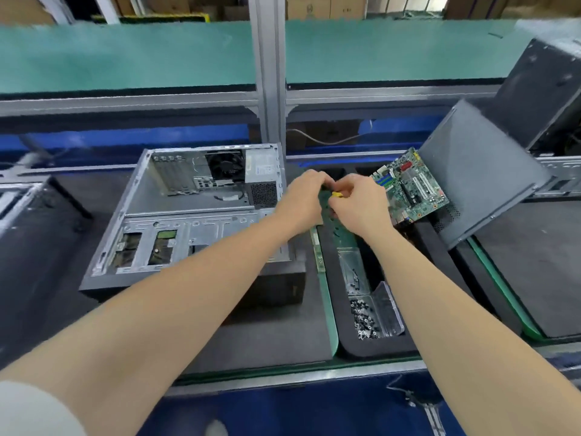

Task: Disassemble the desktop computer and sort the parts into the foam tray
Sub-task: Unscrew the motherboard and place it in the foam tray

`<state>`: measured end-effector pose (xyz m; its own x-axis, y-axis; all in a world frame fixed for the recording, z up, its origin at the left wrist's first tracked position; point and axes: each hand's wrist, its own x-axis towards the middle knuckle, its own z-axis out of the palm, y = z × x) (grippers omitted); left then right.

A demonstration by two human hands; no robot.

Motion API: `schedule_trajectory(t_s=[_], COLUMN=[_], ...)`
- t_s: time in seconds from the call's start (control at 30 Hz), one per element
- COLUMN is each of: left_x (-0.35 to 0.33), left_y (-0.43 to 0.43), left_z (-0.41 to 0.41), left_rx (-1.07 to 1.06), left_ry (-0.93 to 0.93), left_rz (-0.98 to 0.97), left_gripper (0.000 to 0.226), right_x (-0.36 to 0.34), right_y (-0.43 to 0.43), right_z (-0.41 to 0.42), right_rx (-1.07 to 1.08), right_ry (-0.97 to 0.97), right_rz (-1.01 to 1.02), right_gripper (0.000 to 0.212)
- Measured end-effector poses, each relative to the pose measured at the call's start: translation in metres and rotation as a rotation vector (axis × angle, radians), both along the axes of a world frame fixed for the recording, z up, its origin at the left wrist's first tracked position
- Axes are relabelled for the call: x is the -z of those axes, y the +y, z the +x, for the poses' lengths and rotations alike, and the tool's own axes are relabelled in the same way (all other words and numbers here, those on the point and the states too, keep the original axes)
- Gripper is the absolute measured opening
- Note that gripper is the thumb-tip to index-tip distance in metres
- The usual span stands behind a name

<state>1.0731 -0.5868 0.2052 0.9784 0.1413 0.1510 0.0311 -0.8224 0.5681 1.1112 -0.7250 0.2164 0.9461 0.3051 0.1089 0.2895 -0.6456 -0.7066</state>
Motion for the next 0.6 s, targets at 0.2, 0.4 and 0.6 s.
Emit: schedule_trajectory(t_s=[0.2,0.4,0.6], left_x=[-0.025,-0.032,-0.027], left_y=[0.112,0.209,0.274], left_z=[-0.046,-0.104,-0.158], left_rx=[-0.080,-0.152,-0.077], left_ry=[0.022,0.026,0.111], left_rz=[0.099,0.143,0.081], left_gripper=[0.063,0.060,0.060], right_x=[-0.028,-0.042,-0.042], right_y=[0.084,0.168,0.230], right_z=[-0.038,-0.079,-0.116], right_rx=[-0.113,-0.223,-0.308], right_ry=[-0.013,-0.055,-0.018], right_rz=[0.129,0.151,0.197], right_gripper=[0.022,0.023,0.033])
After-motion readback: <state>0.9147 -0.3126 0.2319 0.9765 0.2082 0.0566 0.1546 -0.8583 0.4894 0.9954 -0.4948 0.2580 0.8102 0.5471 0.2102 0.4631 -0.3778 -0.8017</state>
